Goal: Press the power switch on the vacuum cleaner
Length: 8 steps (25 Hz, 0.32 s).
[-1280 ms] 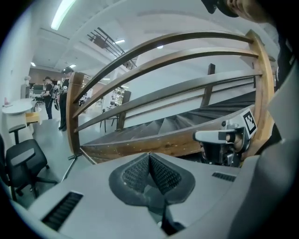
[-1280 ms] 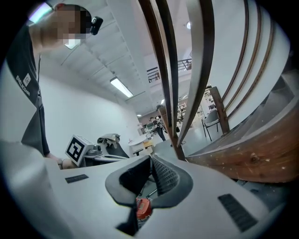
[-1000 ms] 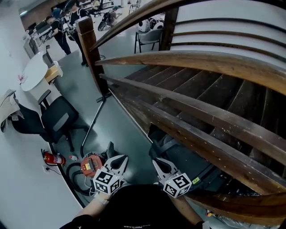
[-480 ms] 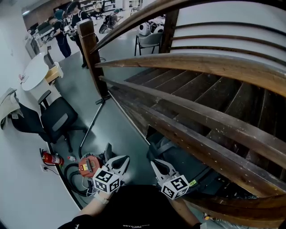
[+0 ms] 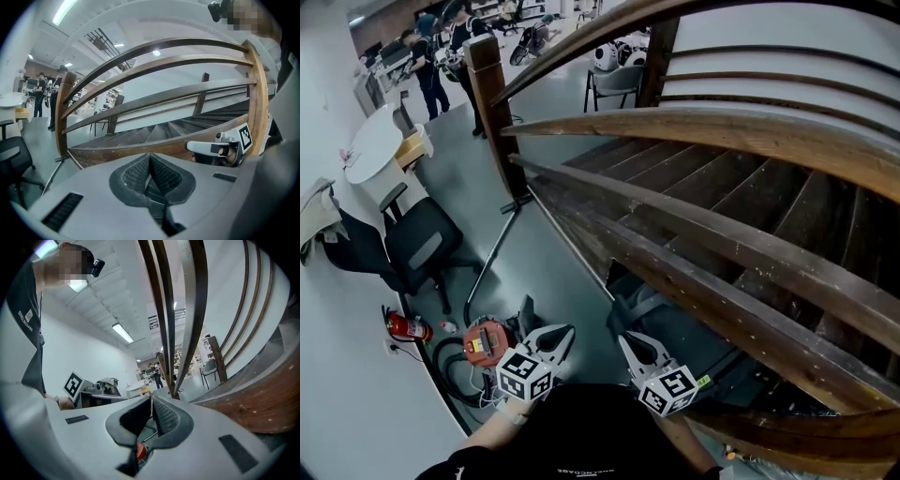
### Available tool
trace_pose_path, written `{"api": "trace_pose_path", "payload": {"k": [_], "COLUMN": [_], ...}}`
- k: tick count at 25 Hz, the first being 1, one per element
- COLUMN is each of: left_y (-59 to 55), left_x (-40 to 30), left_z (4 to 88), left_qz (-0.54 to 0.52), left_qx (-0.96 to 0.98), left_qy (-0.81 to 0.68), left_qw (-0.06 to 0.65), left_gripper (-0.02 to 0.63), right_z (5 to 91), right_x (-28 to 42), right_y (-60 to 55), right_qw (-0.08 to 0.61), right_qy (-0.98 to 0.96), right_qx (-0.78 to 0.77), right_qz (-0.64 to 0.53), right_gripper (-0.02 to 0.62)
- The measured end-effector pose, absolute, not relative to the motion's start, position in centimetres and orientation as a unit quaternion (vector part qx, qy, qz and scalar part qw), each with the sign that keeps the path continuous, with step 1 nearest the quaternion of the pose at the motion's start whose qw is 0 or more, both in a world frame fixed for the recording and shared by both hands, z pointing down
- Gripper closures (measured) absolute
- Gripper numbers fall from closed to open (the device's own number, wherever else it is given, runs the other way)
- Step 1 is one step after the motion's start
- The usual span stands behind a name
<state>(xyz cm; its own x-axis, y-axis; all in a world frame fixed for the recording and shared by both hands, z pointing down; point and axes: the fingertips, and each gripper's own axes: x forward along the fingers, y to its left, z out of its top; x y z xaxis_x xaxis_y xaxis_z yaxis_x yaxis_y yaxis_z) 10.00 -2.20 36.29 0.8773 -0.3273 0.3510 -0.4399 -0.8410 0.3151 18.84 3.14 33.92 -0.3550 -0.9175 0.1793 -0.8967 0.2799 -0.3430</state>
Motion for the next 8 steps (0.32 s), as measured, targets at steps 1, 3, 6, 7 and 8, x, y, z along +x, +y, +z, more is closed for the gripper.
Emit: {"api": "trace_pose_path", "payload": {"k": [1, 3, 6, 7, 8], "left_y": [-2.18, -2.2, -2.53, -2.7, -2.87], "left_x": [9.93, 9.8, 9.44, 9.28, 9.12], "left_z": [36.35, 36.52, 36.7, 36.71, 36.7], "left_qz": [0.144, 0.146, 0.146, 0.146, 0.145], "left_qx": [0.949, 0.948, 0.948, 0.948, 0.948], "left_qy": [-0.201, -0.201, -0.204, -0.205, -0.207], "left_qw": [0.197, 0.198, 0.196, 0.196, 0.195], "left_gripper": [0.591, 0.592, 0.592, 0.592, 0.592], "right_z": [33.97, 34.03, 34.13, 34.14, 34.14], "right_x": [18.8, 18.74, 18.51, 18.42, 18.32], "right_y": [3.12, 3.05, 2.84, 2.76, 2.67], "right_qw": [0.026, 0.026, 0.025, 0.025, 0.025], "right_qy": [0.799, 0.799, 0.8, 0.8, 0.801], "right_qx": [-0.567, -0.568, -0.567, -0.566, -0.566], "right_qz": [-0.196, -0.197, -0.196, -0.195, -0.195], "right_gripper": [0.561, 0.561, 0.561, 0.561, 0.561]}}
